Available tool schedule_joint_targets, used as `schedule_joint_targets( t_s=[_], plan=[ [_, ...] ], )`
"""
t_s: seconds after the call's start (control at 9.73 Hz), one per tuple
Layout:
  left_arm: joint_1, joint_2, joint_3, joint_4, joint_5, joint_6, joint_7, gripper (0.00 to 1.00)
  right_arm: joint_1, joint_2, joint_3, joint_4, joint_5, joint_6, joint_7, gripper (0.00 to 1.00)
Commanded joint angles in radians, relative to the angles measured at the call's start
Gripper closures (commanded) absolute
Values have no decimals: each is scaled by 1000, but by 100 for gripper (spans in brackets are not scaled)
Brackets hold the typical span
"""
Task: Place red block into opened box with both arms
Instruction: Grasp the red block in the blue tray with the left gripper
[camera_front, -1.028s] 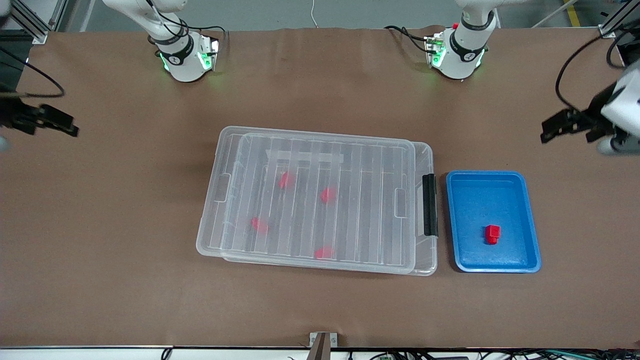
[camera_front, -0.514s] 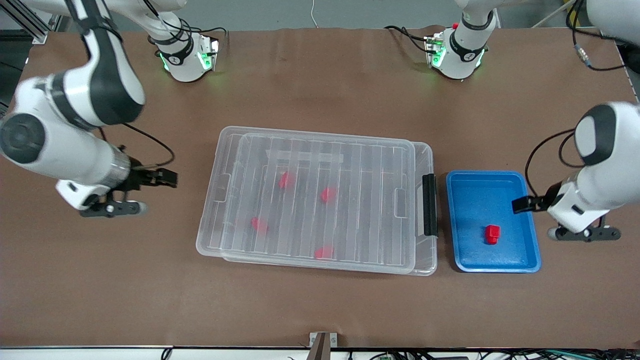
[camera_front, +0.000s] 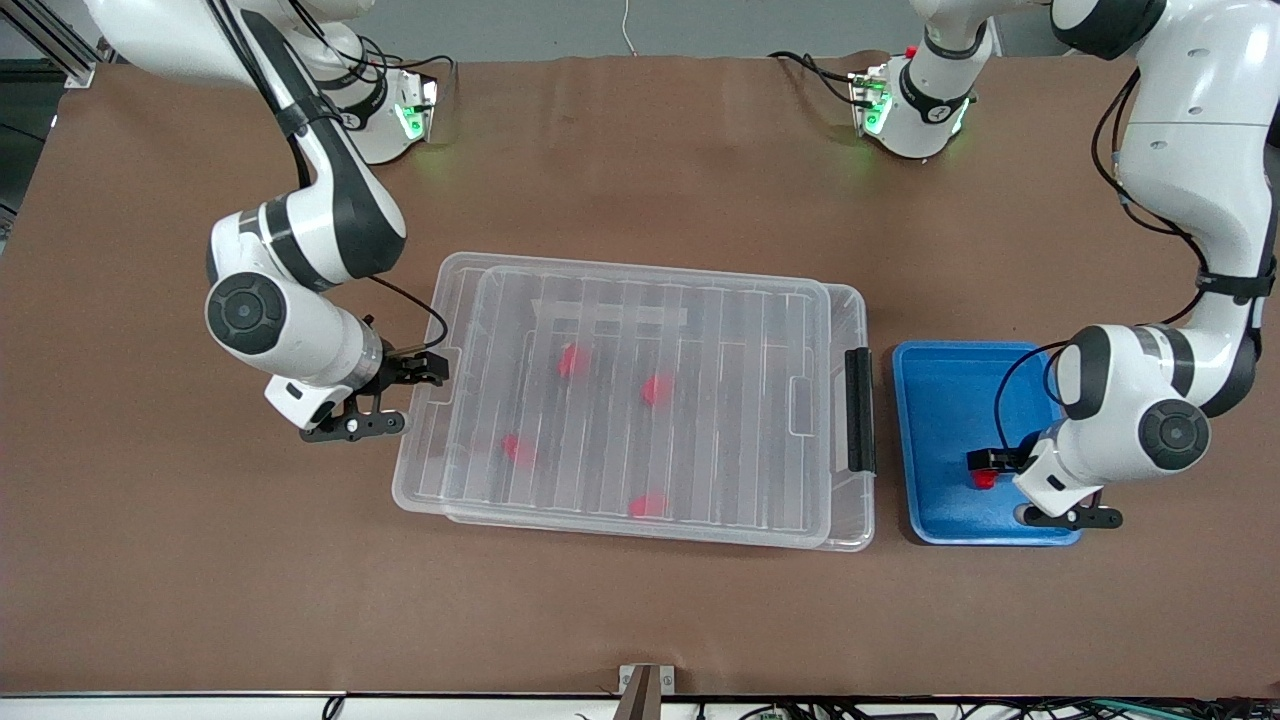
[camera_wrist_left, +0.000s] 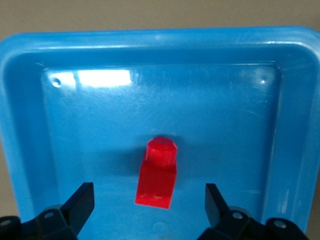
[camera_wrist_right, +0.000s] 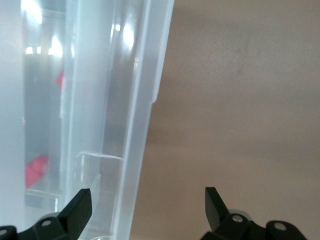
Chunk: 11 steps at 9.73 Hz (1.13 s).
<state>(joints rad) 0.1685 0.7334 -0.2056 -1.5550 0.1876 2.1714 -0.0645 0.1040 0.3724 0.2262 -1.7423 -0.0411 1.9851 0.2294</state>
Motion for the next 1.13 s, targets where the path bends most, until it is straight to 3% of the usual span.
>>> schedule_joint_targets(
  t_s=[0.0, 0.21, 0.41, 0.62, 0.82, 1.03],
  plan=[
    [-3, 49, 2, 9, -32, 5, -11, 17, -9, -27, 12, -45, -39, 29, 15, 0],
    [-9, 66, 2, 10, -22, 13, -11, 48, -20, -27, 12, -46, -63, 23, 10, 0],
    [-7, 70, 2, 10, -19, 19, -9, 57, -20, -27, 12, -65, -92, 31, 10, 0],
    [-7, 63, 2, 10, -17, 19, -3, 82, -18, -27, 12, -65, -95, 31, 10, 0],
    [-6, 25, 0, 13, -17, 8, 6, 96, -21, -26, 12, -65, -124, 28, 8, 0],
    [-15, -47, -9, 13, -17, -36, 0, 97, -62, -27, 10, -65, -158, 6, 4, 0]
  ],
)
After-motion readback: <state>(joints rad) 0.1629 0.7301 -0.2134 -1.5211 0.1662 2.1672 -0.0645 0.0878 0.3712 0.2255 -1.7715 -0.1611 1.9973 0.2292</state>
